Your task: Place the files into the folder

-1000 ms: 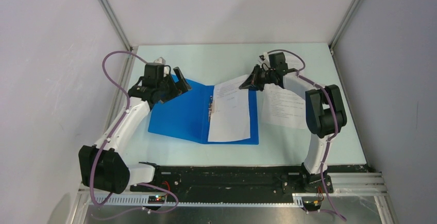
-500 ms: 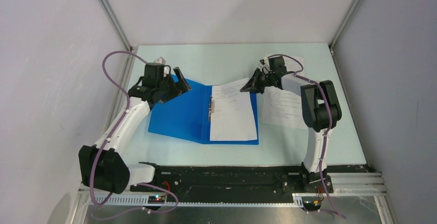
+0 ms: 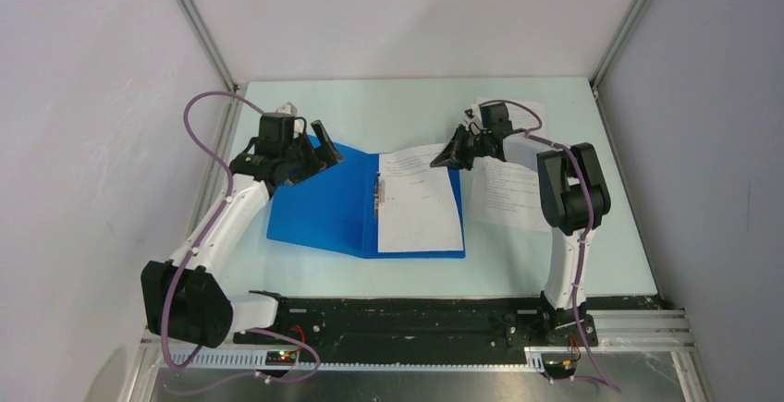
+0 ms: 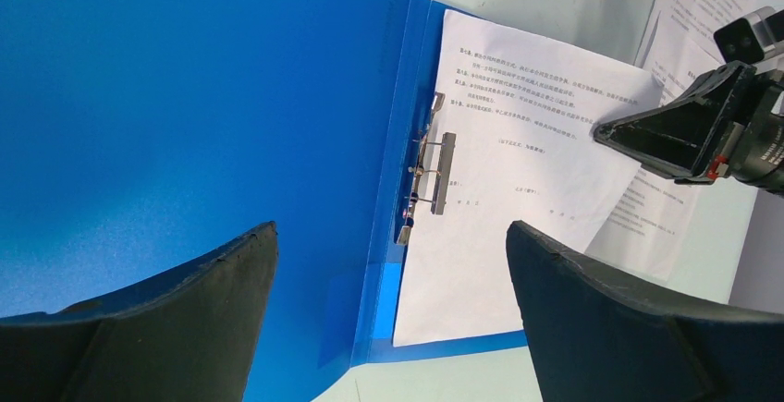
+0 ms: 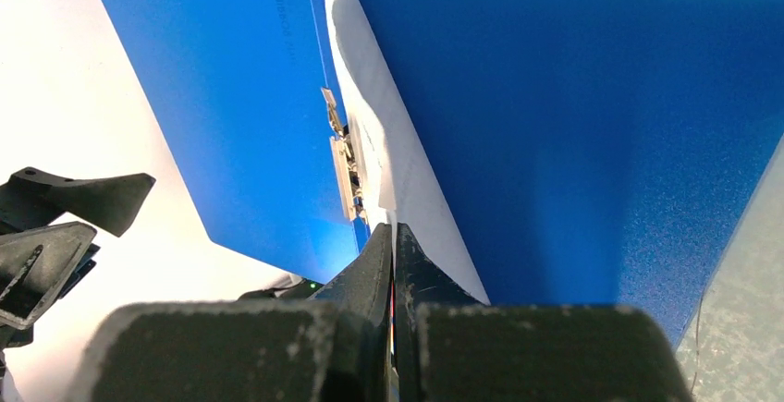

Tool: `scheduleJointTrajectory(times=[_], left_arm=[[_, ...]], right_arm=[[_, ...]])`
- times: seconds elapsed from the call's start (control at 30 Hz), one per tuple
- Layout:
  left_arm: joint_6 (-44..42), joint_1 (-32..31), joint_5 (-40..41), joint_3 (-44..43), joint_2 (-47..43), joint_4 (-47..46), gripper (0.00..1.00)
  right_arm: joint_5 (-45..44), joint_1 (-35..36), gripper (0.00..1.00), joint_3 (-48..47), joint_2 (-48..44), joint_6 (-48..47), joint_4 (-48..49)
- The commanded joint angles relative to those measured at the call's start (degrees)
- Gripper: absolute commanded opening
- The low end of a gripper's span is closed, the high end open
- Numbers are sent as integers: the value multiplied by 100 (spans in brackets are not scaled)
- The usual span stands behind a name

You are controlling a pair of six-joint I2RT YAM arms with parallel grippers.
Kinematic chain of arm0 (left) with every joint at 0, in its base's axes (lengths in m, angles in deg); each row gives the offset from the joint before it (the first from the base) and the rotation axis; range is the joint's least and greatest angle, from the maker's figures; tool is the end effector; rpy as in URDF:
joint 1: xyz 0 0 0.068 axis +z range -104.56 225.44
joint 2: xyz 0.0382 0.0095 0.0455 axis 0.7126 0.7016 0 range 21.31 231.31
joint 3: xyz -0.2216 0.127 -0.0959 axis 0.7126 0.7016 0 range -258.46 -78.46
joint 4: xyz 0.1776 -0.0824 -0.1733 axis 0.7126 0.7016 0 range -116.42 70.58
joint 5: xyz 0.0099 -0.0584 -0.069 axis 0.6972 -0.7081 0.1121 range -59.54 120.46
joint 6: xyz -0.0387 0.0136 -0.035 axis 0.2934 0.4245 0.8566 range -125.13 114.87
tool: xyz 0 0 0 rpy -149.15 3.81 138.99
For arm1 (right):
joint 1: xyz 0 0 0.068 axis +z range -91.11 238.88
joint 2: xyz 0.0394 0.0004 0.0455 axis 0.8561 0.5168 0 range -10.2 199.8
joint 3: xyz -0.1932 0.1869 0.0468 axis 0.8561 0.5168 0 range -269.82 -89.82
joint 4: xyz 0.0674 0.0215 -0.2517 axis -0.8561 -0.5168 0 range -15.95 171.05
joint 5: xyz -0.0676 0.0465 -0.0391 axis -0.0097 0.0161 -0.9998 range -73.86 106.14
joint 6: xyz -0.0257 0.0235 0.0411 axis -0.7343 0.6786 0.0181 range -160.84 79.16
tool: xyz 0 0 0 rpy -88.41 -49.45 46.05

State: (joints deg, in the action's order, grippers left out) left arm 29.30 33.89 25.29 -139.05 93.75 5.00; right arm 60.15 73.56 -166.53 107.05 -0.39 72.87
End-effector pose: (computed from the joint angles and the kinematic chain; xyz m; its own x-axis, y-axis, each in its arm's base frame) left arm 0.2660 -0.0578 0.2986 -0.7030 -0.4311 -0.5656 -0.1623 0.8715 -0.4627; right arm 0.4114 0.1334 0.1597 -0.9591 0.2311 -0.1632 -0.0044 0.5646 0.8253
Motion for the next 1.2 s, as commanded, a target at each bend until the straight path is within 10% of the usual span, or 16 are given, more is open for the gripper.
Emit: scheduleJointTrajectory(times=[0.0,0.17,0.57,1.17], left_arm=[[-103,17,-73,-18,-50,-67,97],[-104,19,-102,-59,-21,-69,97],[-69,21,-200,-116,32,-75,97],[-25,21,-274,-63,-8,-66,97]], right_arm=[[-35,71,0,-20,61,-129,45],[-169,112,6,-21,33,-158,-48],[-1179,79,97,-28,-428,-416,-604],[-2531,41,99,-670,-762,-1085,-1982]])
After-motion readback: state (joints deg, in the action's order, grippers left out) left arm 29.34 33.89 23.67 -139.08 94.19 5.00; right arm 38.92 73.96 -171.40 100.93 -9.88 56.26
